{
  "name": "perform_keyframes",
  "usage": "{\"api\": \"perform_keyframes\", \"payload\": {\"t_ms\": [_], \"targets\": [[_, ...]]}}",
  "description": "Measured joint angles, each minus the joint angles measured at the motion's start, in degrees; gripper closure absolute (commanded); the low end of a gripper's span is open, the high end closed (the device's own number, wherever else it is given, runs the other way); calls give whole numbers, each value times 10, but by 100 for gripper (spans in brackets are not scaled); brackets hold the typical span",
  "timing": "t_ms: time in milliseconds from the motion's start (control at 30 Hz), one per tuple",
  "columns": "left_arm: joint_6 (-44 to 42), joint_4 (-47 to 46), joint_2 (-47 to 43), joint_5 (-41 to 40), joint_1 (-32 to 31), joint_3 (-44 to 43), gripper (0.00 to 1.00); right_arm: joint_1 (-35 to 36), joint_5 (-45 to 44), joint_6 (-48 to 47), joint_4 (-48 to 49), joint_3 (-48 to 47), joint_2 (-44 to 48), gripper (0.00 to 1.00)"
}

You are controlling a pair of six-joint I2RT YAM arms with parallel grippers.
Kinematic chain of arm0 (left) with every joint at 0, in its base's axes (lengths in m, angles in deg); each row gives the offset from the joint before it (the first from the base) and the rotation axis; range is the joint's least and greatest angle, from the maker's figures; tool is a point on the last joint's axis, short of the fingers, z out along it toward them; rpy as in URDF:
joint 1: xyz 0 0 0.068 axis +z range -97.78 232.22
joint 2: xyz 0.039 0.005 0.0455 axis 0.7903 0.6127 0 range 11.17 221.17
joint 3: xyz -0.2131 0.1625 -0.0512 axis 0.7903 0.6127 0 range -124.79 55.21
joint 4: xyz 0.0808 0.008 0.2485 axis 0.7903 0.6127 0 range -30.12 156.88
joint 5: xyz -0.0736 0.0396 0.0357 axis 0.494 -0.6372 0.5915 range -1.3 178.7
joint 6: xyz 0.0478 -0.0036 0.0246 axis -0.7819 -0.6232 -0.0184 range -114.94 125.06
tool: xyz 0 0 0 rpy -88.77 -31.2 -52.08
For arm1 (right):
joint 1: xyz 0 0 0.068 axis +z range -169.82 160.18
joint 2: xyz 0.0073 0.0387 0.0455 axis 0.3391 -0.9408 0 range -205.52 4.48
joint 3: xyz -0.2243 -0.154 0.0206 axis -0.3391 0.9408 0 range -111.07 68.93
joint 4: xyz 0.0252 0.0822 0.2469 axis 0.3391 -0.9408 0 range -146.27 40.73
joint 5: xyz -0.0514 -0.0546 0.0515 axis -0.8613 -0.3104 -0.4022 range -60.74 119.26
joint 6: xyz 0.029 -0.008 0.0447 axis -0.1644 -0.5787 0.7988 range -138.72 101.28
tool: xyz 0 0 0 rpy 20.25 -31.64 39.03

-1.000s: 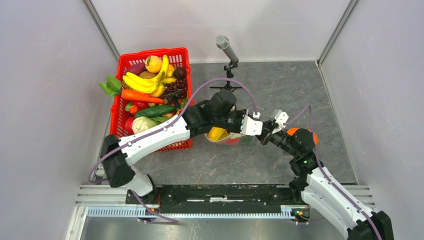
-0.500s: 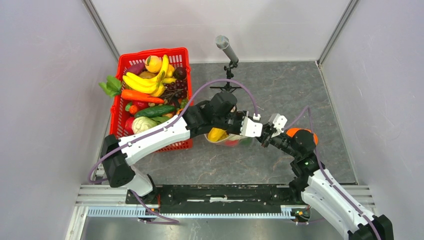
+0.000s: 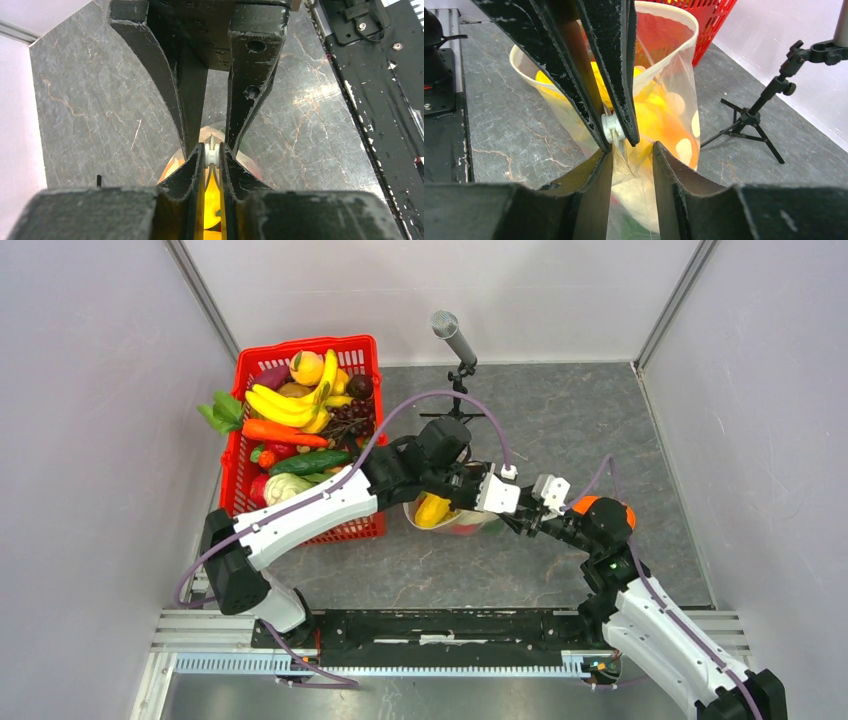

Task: Place the food in the zip-top bag and seal the zipper
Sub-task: Zip the zipper food storage bag at the center of the board.

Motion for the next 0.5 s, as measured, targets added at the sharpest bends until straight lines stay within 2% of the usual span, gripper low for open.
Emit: {"api": "perform_keyframes", "payload": {"t_ms": [67,233,300,500], "targets": [[0,7,0,5,2,-4,98,0,5,1,11,0,-6,65],[0,17,0,7,4,-16,98,0,19,4,37,1,-16,94],[0,22,0,9,4,-17,98,0,22,7,47,1,-23,100],[-1,26,0,7,4,-17,98,0,15,12,52,8,-17,100]]}}
